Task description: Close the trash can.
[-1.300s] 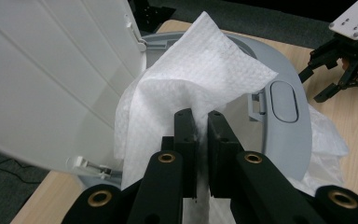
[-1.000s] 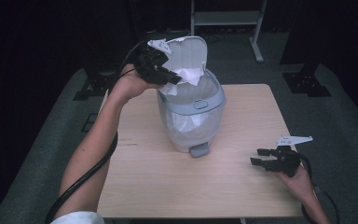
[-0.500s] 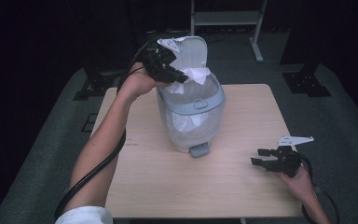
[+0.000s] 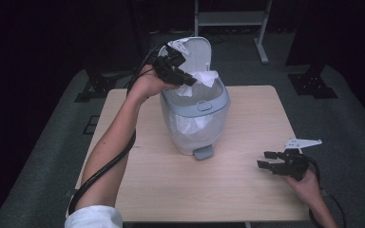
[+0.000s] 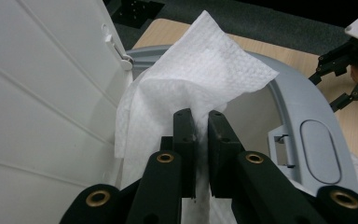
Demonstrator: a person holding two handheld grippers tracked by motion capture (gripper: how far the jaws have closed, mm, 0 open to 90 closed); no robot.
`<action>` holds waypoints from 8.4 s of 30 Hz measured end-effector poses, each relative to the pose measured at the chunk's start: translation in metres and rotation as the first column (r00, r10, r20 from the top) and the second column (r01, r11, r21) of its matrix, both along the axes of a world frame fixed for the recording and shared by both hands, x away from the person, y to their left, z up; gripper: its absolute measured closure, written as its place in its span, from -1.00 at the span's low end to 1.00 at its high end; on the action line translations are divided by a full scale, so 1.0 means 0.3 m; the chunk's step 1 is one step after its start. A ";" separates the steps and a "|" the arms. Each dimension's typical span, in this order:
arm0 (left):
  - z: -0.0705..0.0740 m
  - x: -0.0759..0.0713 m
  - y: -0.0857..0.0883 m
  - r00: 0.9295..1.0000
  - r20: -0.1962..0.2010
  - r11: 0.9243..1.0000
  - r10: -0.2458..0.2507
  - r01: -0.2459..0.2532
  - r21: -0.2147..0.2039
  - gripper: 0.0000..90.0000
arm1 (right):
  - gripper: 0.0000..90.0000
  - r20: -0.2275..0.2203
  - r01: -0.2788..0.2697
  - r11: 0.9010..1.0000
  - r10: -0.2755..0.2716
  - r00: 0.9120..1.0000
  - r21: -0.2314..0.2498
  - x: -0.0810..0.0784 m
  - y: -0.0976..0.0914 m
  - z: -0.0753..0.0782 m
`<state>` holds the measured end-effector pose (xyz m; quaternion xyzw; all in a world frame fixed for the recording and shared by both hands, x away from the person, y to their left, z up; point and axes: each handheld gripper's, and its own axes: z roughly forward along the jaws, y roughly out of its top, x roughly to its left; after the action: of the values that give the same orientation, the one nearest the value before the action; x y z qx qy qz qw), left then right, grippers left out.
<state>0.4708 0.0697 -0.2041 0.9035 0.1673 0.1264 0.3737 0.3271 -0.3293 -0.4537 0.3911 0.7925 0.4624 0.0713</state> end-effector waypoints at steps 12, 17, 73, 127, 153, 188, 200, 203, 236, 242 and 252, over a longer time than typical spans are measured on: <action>-0.029 0.012 0.012 0.999 -0.033 1.000 0.020 -0.021 -0.014 0.46 | -0.15 -0.002 -0.002 1.000 0.002 1.000 -0.002 0.000 0.003 -0.003; -0.028 0.006 0.040 0.999 -0.034 0.999 0.021 -0.022 -0.033 0.46 | -0.15 -0.003 -0.002 1.000 0.002 1.000 -0.003 0.001 0.006 -0.004; -0.036 0.054 0.395 0.992 -0.068 0.988 0.107 -0.114 -0.108 0.87 | -0.15 -0.037 0.020 1.000 -0.021 0.999 -0.023 0.023 0.016 -0.032; 0.069 0.141 0.239 1.000 -0.011 0.993 -0.007 0.005 -0.115 0.86 | -0.15 -0.022 0.026 0.999 -0.026 0.999 -0.027 0.009 0.007 -0.023; 0.059 0.031 0.111 0.994 0.013 0.992 -0.107 0.108 -0.058 0.69 | -0.15 -0.016 0.005 0.999 -0.006 1.000 -0.045 0.000 0.033 -0.018; -0.005 -0.022 0.019 0.984 -0.003 0.984 -0.178 0.178 -0.007 0.54 | -0.15 -0.017 -0.006 0.998 0.005 1.000 -0.059 0.002 0.051 -0.021; -0.022 -0.028 -0.005 0.982 -0.006 0.982 -0.189 0.190 0.011 0.52 | -0.15 -0.017 -0.003 0.998 0.002 1.000 -0.059 0.000 0.049 -0.019; -0.027 -0.028 -0.010 0.981 -0.010 0.981 -0.192 0.192 0.009 0.52 | -0.15 -0.015 -0.004 0.998 0.003 1.000 -0.059 0.000 0.050 -0.018; -0.072 -0.025 -0.020 0.983 -0.013 0.980 -0.182 0.180 -0.084 0.49 | -0.15 -0.012 0.007 0.997 -0.008 1.000 -0.074 0.008 0.044 -0.023; -0.081 -0.034 -0.019 0.983 0.015 0.980 -0.185 0.185 -0.066 0.47 | -0.15 -0.012 0.009 0.997 -0.010 1.000 -0.079 0.008 0.044 -0.023; -0.050 -0.053 0.030 0.988 0.032 0.983 -0.150 0.152 -0.100 0.13 | -0.15 -0.012 0.019 0.997 -0.020 1.000 -0.070 0.006 0.038 -0.020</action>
<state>0.4549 0.0787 -0.2190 0.8917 0.0999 0.1000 0.4299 0.3288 -0.3180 -0.4598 0.3992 0.8048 0.4311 0.0844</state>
